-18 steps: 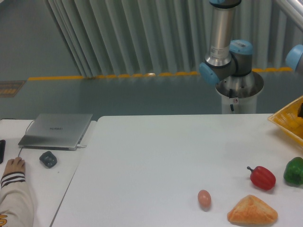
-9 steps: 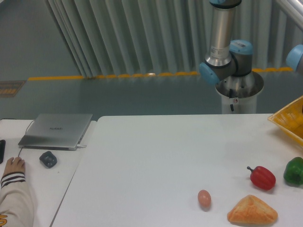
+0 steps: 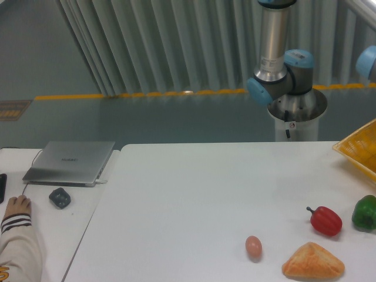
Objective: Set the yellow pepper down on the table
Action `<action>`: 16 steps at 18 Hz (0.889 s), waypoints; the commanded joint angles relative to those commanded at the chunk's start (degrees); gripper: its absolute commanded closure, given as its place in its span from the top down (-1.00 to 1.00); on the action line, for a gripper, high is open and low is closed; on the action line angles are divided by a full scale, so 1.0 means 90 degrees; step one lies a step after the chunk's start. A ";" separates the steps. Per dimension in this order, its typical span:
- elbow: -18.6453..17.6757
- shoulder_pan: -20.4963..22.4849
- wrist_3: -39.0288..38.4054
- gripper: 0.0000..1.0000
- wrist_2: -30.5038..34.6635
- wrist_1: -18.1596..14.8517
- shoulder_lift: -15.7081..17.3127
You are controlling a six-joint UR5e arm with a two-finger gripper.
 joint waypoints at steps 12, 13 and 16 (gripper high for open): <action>0.0147 -0.2763 -0.1464 -0.72 -0.0400 0.0164 -0.0174; 0.0147 -0.2911 -0.1629 -0.72 -0.0439 0.0281 -0.0262; 0.0244 -0.3340 -0.2050 -0.71 -0.0430 0.0623 -0.0642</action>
